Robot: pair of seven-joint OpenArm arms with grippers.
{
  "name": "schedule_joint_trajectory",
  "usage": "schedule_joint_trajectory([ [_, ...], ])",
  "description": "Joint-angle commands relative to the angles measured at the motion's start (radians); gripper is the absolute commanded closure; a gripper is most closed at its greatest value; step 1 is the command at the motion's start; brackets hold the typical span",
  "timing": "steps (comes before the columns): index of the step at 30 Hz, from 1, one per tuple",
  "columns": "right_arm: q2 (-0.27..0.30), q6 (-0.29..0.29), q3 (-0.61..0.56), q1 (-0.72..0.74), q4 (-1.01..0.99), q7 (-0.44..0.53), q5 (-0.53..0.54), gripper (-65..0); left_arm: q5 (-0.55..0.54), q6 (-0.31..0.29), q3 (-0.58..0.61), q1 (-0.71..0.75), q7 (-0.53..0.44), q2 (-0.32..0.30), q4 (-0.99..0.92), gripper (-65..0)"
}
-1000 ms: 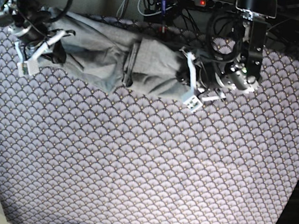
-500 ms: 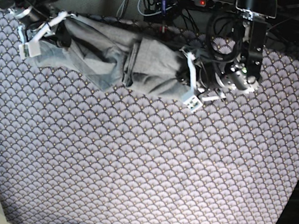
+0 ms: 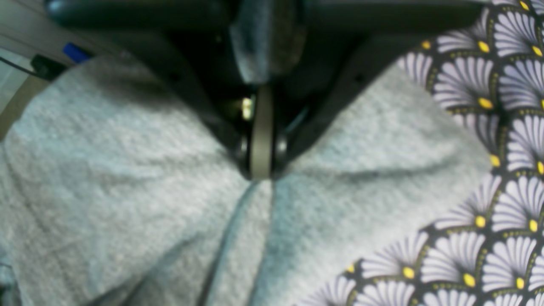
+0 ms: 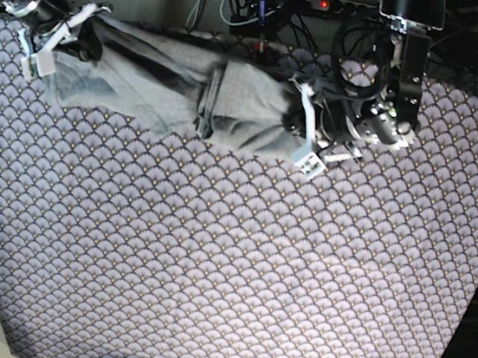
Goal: Fold the T-shirt properly
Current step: 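Fold the strip's end with the right gripper toward the left gripper, then open both grippers and raise them away from the folded shirt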
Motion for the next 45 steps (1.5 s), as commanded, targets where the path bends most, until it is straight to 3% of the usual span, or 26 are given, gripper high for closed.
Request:
schedule_joint_trajectory([
  [1,0.015,0.003,0.008,-0.008,0.015,0.022,0.018,0.0,0.056,0.017,-0.002,-0.010,0.033,-0.009,0.003,0.0],
  [9,0.047,0.003,0.008,-0.016,0.012,0.022,0.016,0.0,0.056,0.017,-0.002,-0.010,0.033,-0.009,0.003,0.0],
  [28,0.043,0.003,0.043,-0.006,-0.105,0.068,0.015,0.0,0.056,0.017,-0.002,-0.010,0.033,-0.010,0.003,0.0],
  [30,0.046,0.003,0.043,-0.006,-0.105,0.068,0.015,-3.4,0.056,0.017,-0.002,-0.010,0.033,-0.010,0.003,0.0],
  [38,0.046,0.003,0.049,-0.011,-0.105,0.066,0.015,-27.7,0.056,0.017,-0.002,-0.010,0.033,-0.010,0.005,0.0],
  [45,0.043,0.003,0.135,-0.005,-0.105,0.066,0.016,-36.6,0.056,0.017,-0.002,-0.010,0.033,-0.010,0.011,0.0],
])
